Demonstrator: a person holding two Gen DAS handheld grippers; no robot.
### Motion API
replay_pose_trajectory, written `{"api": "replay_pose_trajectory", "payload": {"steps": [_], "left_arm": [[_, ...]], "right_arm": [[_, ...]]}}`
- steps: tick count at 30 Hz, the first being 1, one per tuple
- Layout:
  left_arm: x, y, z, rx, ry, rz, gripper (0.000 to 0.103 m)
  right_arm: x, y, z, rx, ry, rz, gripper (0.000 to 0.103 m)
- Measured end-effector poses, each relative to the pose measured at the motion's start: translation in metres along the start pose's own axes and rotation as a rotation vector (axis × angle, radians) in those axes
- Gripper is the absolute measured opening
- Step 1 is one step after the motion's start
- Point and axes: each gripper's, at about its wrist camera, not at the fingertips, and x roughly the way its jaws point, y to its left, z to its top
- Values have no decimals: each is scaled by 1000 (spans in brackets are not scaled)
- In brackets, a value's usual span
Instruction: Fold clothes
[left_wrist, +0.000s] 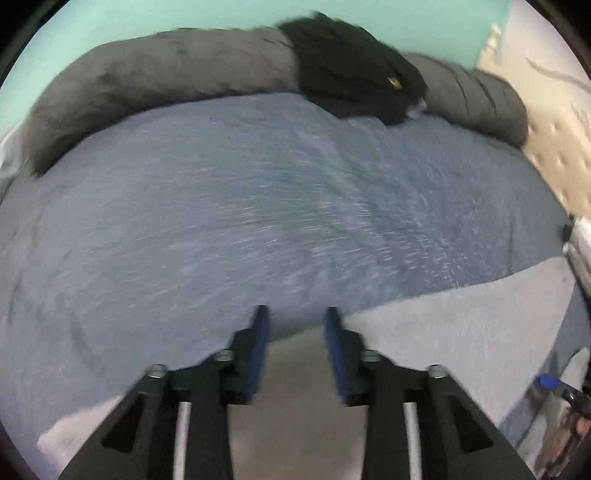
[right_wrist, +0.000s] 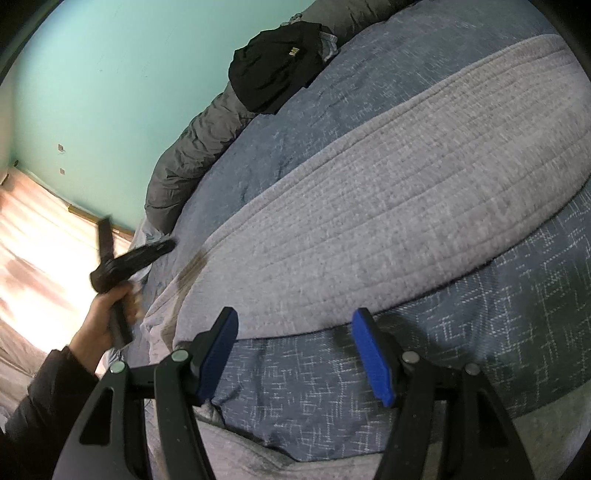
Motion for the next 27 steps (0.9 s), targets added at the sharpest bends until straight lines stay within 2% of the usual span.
{"api": "replay_pose_trajectory", "payload": {"steps": [7,10,13,20,22,23,25,27], "left_arm": [[-73,112,-80,-172,-8,122,51],[-98,155,-104,-248,-46,187,51],[-107,192,-119,-366,-64,178,53],[-65,215,-115,-455,-33,73,53],[-55,215,-115,-482,-29,56,38],[-53,215,-115,-480,-28,57,23],[-52,213,-112,-469,-30,74,5],[-53,213,-107,-455,-37,107,5]], "right_arm": [[4,16,-2,-28,3,9,65],[9,21,-4,-42,13,8,65],[17,24,-8,-54,30,2,65],[28,20,-14,-56,64,-15,65],[29,20,-13,-58,66,-18,65],[29,19,-13,-59,66,-19,65],[28,18,-13,-57,65,-22,65],[26,16,-13,-54,62,-25,65]]}}
